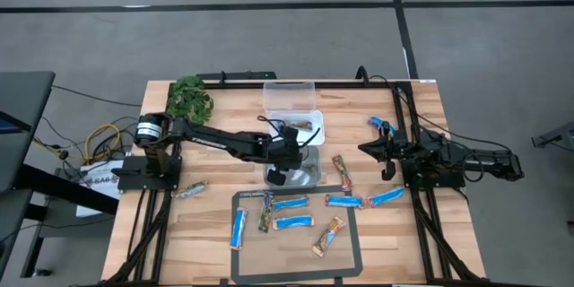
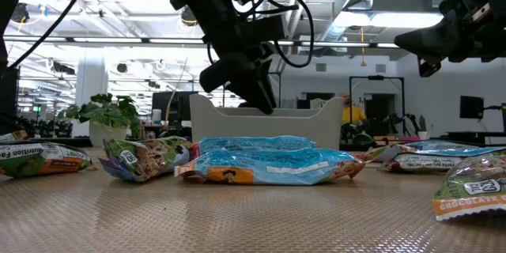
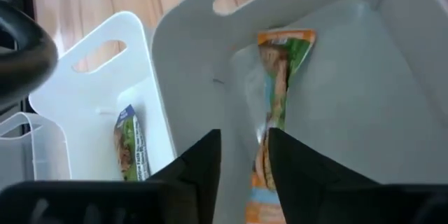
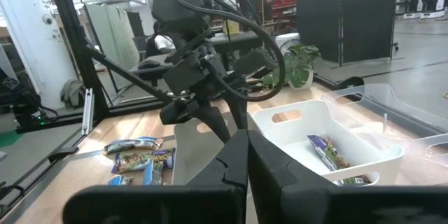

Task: Pick and place Granola Bars by type
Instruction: Put the yellow granola bar into the gray bin

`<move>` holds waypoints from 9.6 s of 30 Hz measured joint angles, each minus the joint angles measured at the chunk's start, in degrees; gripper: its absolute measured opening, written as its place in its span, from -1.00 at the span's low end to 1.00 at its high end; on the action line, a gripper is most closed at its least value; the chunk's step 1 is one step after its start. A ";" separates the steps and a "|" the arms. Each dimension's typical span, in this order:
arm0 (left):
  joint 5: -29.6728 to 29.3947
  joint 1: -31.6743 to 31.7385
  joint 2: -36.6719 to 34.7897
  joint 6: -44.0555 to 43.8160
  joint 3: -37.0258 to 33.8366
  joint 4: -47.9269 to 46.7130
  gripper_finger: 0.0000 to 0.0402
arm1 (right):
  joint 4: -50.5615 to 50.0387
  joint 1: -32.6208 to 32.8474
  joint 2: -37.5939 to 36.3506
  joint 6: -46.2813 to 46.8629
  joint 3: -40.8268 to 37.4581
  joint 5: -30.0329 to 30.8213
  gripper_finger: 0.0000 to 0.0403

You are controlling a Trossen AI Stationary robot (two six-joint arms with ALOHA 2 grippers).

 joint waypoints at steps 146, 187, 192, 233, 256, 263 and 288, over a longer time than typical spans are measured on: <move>1.45 -3.60 -21.26 -8.57 -22.66 25.90 -0.91 | -0.01 0.01 -0.02 0.00 0.00 0.00 -1.00; 0.00 -6.63 -9.73 -7.27 -7.76 4.86 -0.44 | -0.02 0.01 0.00 0.00 0.00 0.00 -1.00; 0.04 -9.10 -13.58 -11.46 -7.76 1.62 -0.44 | -0.02 0.00 0.00 0.00 0.00 0.00 -1.00; -7.09 -46.90 -18.80 -111.20 -16.16 -27.70 -0.44 | -0.01 0.01 -0.01 0.00 0.00 0.00 -1.00; -5.16 -41.24 -18.80 -111.62 -25.14 -4.06 -0.10 | -0.01 0.00 -0.01 0.00 0.00 0.00 -1.00; -5.09 -41.00 -16.68 -117.36 -25.18 -5.74 -0.06 | 0.00 0.01 -0.02 0.00 0.00 0.00 -1.00; -0.92 -39.78 -8.22 -119.79 -20.19 -4.46 -0.79 | 0.00 0.01 -0.02 0.00 0.00 0.00 -1.00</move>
